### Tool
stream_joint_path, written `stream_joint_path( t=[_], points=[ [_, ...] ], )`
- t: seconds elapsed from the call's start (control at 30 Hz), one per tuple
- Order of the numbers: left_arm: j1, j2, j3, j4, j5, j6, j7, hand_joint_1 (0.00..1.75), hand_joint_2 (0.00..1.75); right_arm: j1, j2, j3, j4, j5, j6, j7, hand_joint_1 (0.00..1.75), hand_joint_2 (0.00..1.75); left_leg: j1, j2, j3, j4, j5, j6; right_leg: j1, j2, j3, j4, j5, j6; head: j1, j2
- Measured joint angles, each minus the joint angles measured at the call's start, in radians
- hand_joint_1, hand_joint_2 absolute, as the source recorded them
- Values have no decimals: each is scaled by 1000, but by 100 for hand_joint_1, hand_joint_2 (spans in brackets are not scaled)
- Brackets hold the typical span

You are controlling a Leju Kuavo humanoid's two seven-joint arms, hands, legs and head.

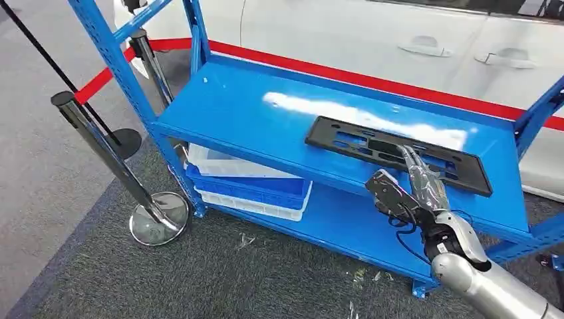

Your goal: Take the parts from the cabinet and place them on the table.

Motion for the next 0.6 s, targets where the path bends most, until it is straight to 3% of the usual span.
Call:
stream_joint_path(
  t=[0.1,0.13,0.2,0.23,0.27,0.3,0.33,0.37,0.4,0.47,0.53,0.6],
  points=[
    [1,3,0,1,1,-30,-3,0,0,-3,8,-7,4,0,-1,-8,0,175,9,-5,23,-27,3,11,-7,-3,9,2,-15,18,1,0],
    [0,6,0,1,1,-48,-6,0,0,-10,10,-8,7,0,-2,-12,0,175,10,-5,31,-32,0,17,-5,-2,-12,48,-37,20,5,0],
    [0,12,0,0,3,-71,-8,0,0,-12,16,-8,14,3,-2,-12,0,175,11,-5,38,-31,-8,22,-6,0,-103,204,-91,27,9,0],
    [1,16,0,1,3,-75,-8,0,0,-7,19,-8,18,3,-2,-11,0,175,11,-5,42,-31,-13,24,-7,0,-149,272,-105,30,9,0],
    [2,19,0,1,3,-76,-8,0,0,-4,22,-7,21,3,-2,-11,0,175,10,-6,47,-30,-19,23,-8,0,-178,300,-97,33,9,0],
    [3,21,0,1,3,-77,-8,0,0,-4,25,-7,26,3,-3,-11,0,175,11,-7,56,-28,-26,22,-9,0,-181,279,-61,34,9,0],
    [3,23,0,1,3,-79,-8,0,0,-4,27,-7,28,3,-3,-11,0,175,12,-9,67,-28,-33,20,-11,0,-162,215,-6,35,8,0],
    [3,24,-1,1,3,-82,-8,0,0,-5,28,-8,29,3,-3,-11,0,175,14,-10,81,-27,-43,17,-13,0,-128,124,56,36,10,0],
    [3,24,-1,0,3,-82,-9,0,0,-5,29,-8,31,3,-3,-11,0,175,14,-11,91,-25,-52,11,-15,0,-98,40,99,34,9,0],
    [0,26,-1,1,3,-83,-9,0,0,-11,34,-8,37,4,-3,-12,0,175,9,-12,87,-18,-64,-4,-3,2,-72,3,67,20,11,0],
    [1,26,-2,1,3,-83,-9,0,0,-8,37,-9,42,5,-7,-12,0,175,11,-11,86,-28,-62,-12,-1,4,-77,10,64,6,7,0],
    [0,28,-2,1,3,-83,-9,0,0,-9,40,-13,46,6,-12,-13,0,175,11,-7,89,-22,-78,-22,-13,4,-65,-1,62,-5,8,0]
  ],
)
